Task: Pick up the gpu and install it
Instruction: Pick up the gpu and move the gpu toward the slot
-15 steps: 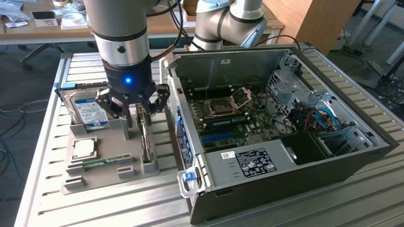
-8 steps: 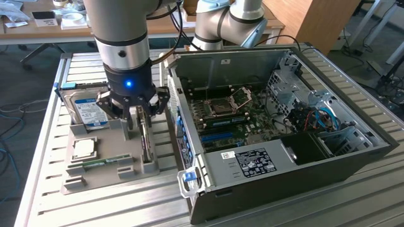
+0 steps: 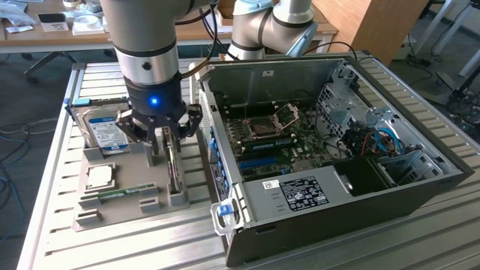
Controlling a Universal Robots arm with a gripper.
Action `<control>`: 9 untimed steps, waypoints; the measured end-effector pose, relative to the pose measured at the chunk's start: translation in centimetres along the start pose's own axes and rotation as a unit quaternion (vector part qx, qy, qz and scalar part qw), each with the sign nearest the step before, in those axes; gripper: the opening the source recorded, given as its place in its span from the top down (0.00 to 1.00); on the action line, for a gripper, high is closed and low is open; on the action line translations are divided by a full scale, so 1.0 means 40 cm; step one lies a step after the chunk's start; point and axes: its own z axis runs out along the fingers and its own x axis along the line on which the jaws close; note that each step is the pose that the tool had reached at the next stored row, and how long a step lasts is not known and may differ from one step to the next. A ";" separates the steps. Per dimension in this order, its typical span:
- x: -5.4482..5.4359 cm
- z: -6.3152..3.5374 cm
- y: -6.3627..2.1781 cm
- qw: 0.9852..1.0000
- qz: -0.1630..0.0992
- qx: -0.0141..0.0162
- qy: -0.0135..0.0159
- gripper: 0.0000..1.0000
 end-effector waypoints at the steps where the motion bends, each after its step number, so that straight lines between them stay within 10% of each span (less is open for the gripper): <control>1: 0.000 0.003 0.000 1.000 0.000 0.000 0.000 0.53; 9: 0.001 0.022 -0.001 1.000 0.000 0.000 0.000 0.53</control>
